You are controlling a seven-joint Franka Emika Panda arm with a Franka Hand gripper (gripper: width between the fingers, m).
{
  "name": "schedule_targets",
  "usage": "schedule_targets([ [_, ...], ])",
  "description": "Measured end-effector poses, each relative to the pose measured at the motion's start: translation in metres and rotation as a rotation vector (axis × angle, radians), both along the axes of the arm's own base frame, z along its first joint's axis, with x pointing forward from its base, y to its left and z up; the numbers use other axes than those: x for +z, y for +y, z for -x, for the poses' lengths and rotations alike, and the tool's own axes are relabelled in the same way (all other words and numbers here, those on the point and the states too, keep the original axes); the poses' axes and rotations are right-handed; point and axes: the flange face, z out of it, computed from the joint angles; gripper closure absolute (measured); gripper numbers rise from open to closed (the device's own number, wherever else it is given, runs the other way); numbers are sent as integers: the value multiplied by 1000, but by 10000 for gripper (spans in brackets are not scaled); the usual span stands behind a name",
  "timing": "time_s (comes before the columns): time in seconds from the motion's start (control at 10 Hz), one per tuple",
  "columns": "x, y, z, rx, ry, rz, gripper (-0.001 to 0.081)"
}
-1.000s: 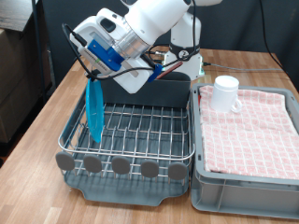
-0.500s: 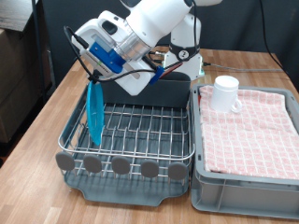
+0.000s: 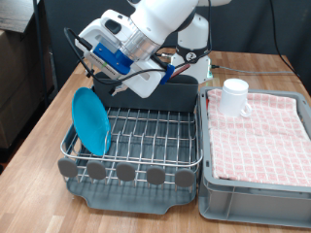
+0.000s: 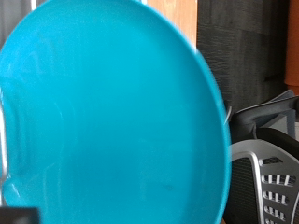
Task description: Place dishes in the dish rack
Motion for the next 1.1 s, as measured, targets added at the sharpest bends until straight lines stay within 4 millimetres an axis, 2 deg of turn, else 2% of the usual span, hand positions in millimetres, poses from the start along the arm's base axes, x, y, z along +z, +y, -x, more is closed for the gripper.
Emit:
schedule_targets([
  [0.1, 12, -2, -3, -5, -8, -23, 219],
  [0.2, 26, -4, -6, -8, -22, -65, 60],
  [0.3, 40, -7, -8, 2, -38, -118, 60],
  [0.4, 55, -11, -10, 12, -48, -154, 17],
  [0.7, 100, -20, -9, 3, -30, -171, 3],
  [0.9, 120, -19, -12, 37, -27, -150, 3],
  [1.1, 114, -18, -11, -11, 6, -203, 3],
])
